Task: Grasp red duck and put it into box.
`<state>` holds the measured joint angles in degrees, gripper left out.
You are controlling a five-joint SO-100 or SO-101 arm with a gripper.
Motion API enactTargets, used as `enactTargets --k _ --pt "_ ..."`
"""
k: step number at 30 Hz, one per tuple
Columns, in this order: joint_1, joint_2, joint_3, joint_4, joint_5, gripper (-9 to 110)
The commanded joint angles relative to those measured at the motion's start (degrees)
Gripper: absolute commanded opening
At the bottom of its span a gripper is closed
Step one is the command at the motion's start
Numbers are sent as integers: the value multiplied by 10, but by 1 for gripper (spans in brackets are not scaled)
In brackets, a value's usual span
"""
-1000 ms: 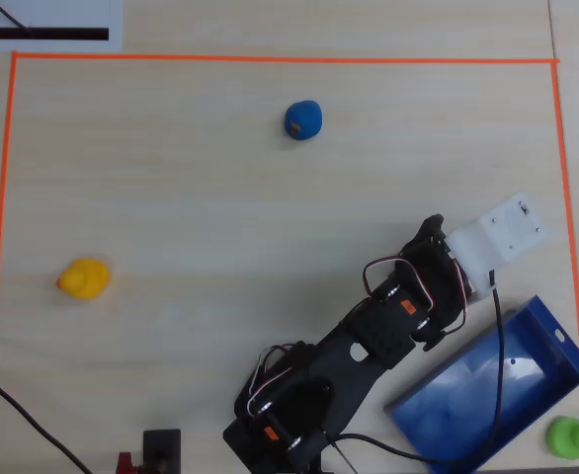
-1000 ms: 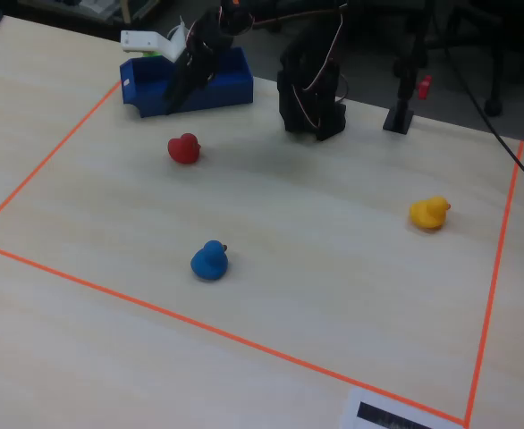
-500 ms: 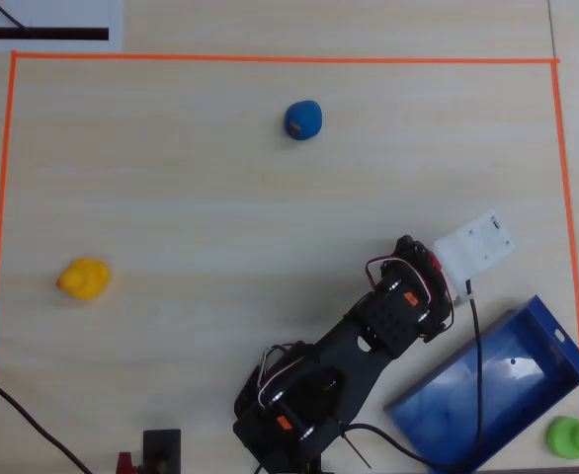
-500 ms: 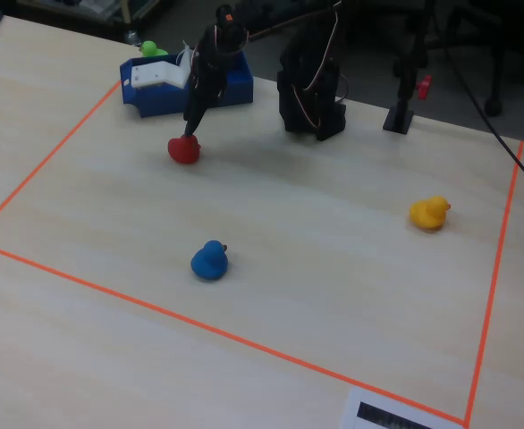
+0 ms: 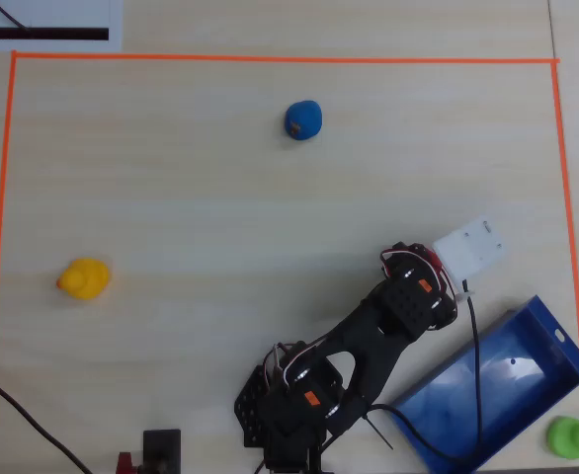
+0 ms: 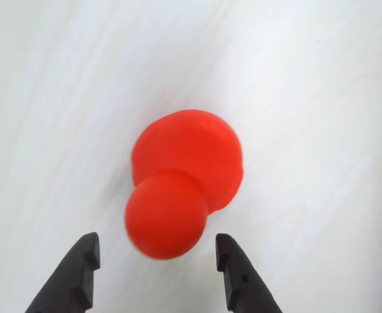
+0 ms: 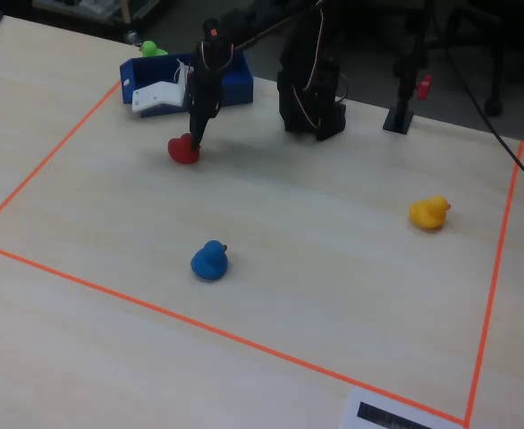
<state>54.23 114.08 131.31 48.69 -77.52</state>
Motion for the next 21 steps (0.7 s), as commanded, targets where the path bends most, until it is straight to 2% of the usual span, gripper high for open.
enactTargets --k 1,21 --pt "12 -5 -35 -9 -7 23" --pt "7 -58 -51 -46 -23 23"
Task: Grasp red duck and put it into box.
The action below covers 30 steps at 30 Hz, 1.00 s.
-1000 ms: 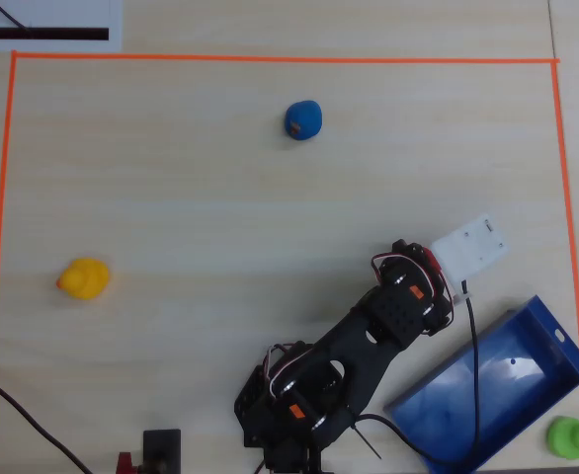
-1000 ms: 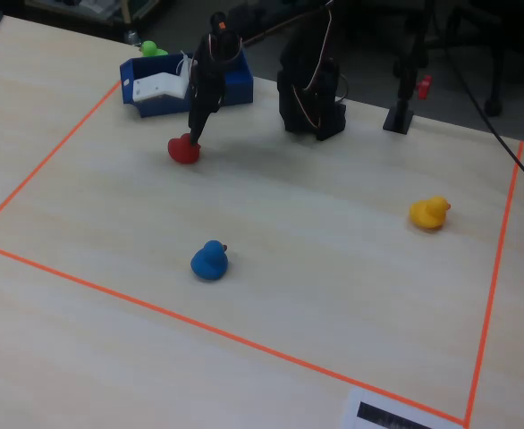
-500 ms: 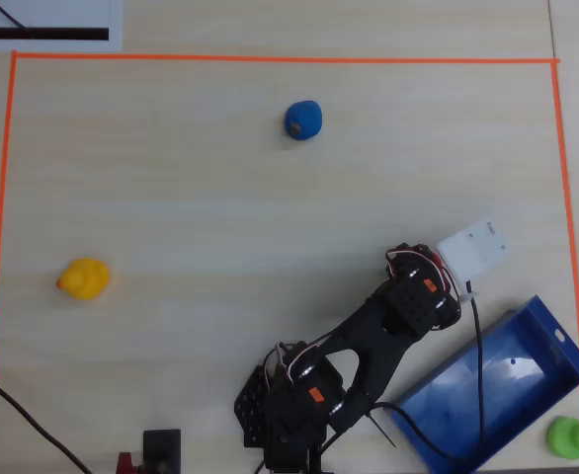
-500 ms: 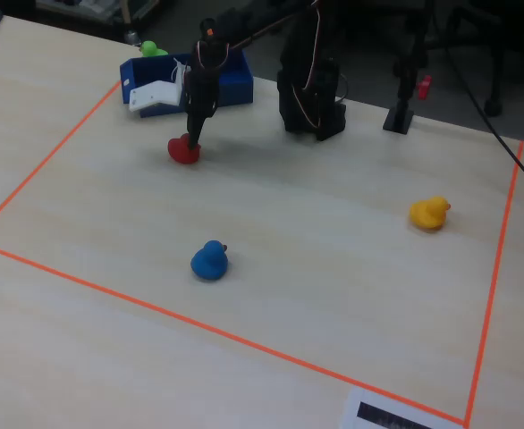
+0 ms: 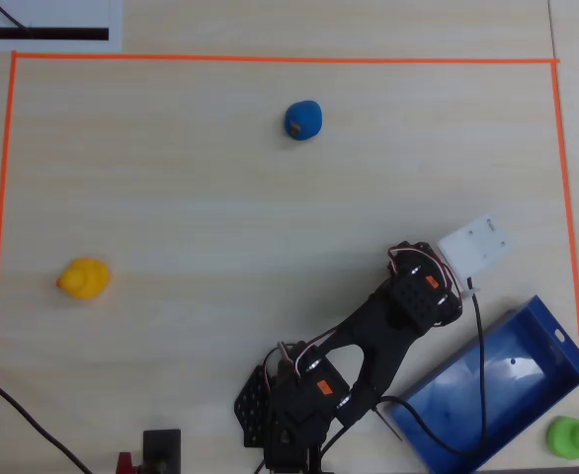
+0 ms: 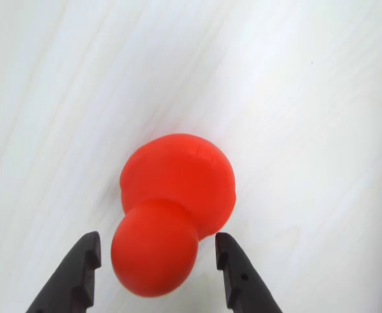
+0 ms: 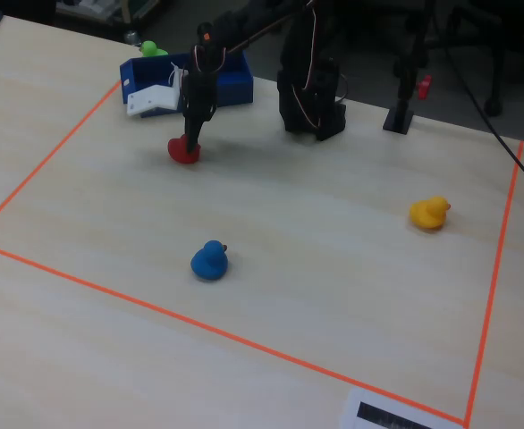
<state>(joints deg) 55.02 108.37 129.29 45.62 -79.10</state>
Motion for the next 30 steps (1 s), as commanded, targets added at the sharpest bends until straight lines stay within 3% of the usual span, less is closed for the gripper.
enactTargets --k 1,4,6,7,24,30 --pt "-2 -4 -33 -17 -9 23" --pt "-2 -16 -39 -17 -26 17" --pt "-2 -21 -41 -15 -35 1" --pt "0 -25 -45 -15 -35 0" --pt "10 19 -100 -59 -20 0" --pt "50 43 -230 17 -2 0"
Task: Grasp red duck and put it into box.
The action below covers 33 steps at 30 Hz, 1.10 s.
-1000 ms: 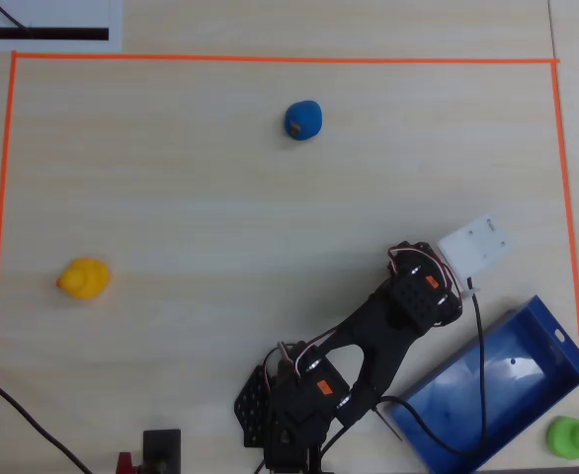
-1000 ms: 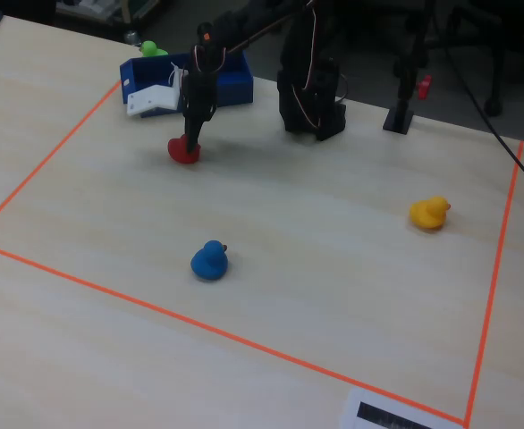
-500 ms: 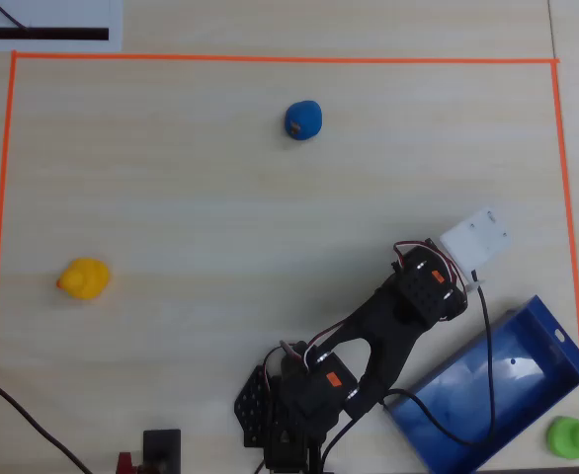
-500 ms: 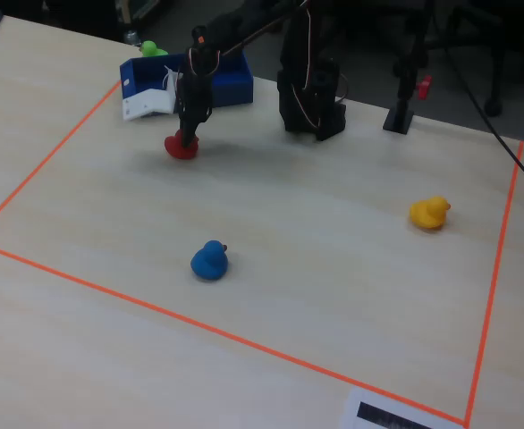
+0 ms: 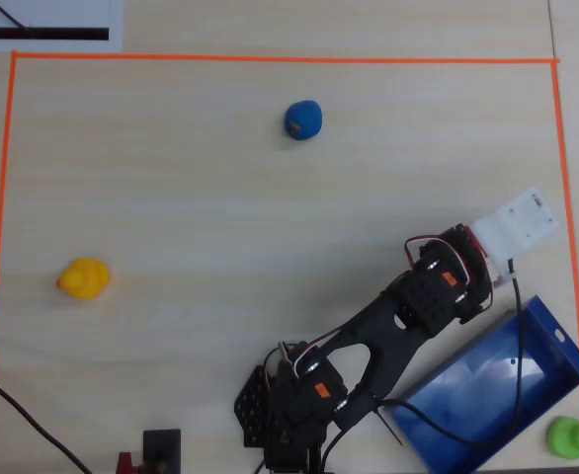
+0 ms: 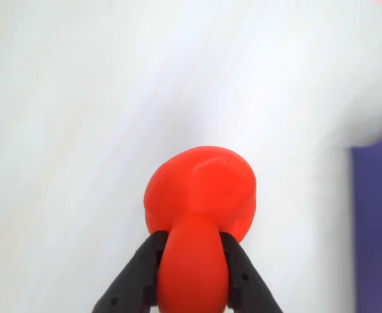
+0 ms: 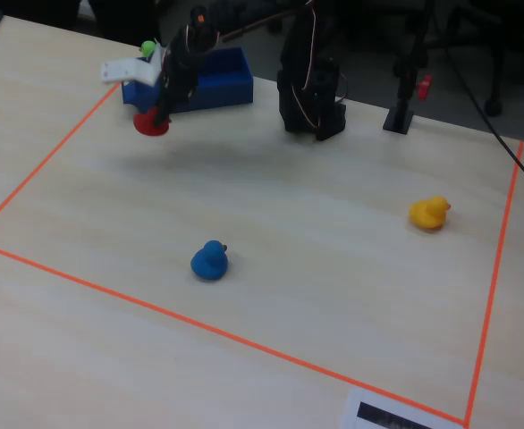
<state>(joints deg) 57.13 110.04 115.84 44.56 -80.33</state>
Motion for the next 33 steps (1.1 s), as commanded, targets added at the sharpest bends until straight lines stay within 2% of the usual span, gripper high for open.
enactTargets --k 1,9,18,24,33 --pt "42 25 -123 44 14 0" --pt "209 -39 -308 210 -12 0" --pt "311 -75 -240 320 -120 0" --pt "321 -98 -215 286 -120 0" --pt "351 -180 -200 119 -128 0"
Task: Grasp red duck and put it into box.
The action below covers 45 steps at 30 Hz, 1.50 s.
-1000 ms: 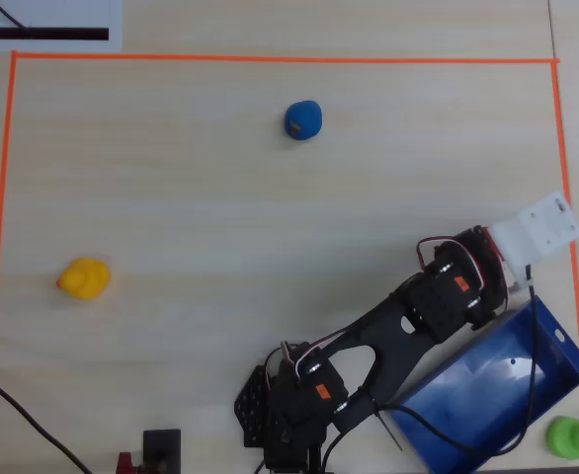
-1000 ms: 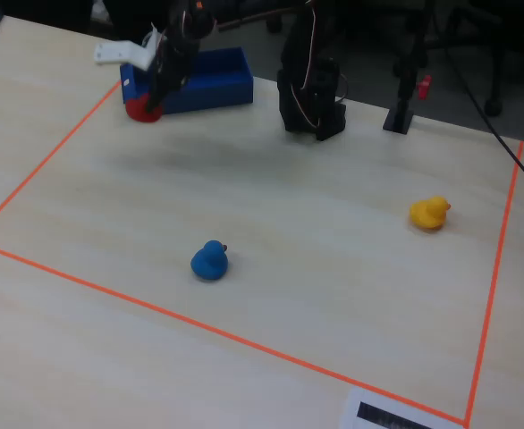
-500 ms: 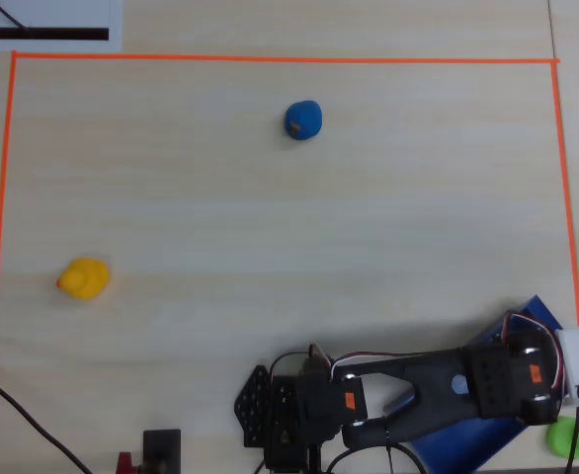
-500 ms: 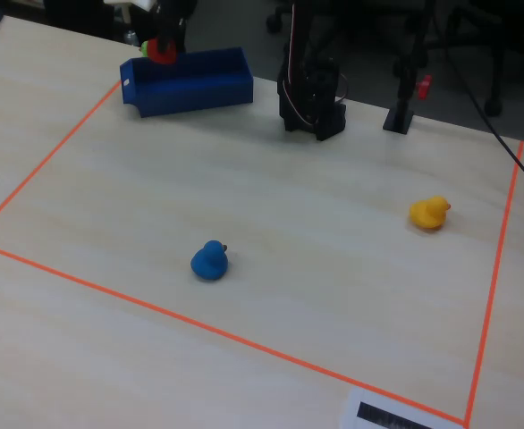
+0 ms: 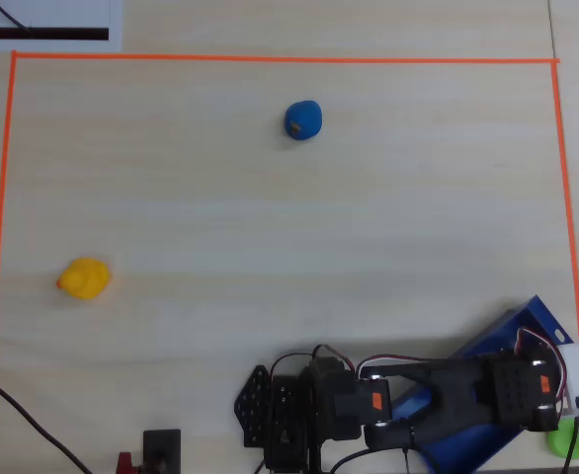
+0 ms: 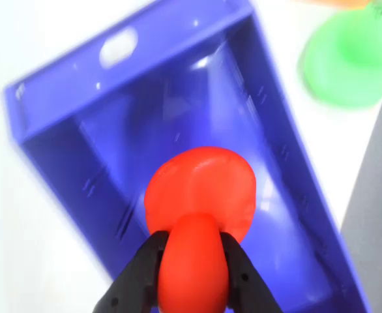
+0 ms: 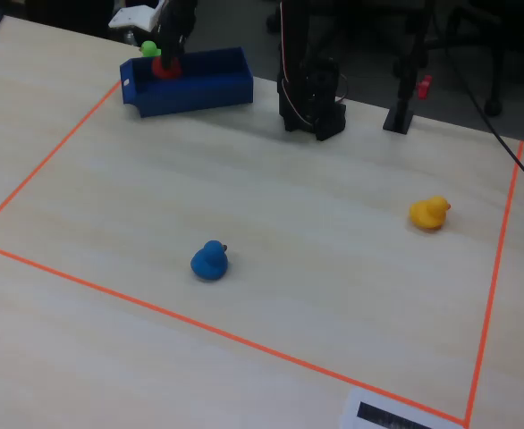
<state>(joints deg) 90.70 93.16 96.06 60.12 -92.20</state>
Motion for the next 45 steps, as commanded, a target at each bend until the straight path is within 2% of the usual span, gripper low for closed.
enactTargets --k 1,5,9,19,22,26,29,32,34,38,45 --pt "18 -19 -3 -47 -14 0" --pt "22 -33 9 -83 -15 0" --pt "24 -30 17 -80 -33 11" --pt "11 -8 4 -49 -24 24" --pt "5 8 2 -51 -2 24" --pt "-31 46 -30 -66 84 22" --pt "-103 84 -75 -55 163 19" --pt "-210 134 -99 -55 231 8" --pt "-291 187 -80 -40 242 3" --pt "-469 318 58 47 142 0" --pt "-722 632 436 85 73 0"
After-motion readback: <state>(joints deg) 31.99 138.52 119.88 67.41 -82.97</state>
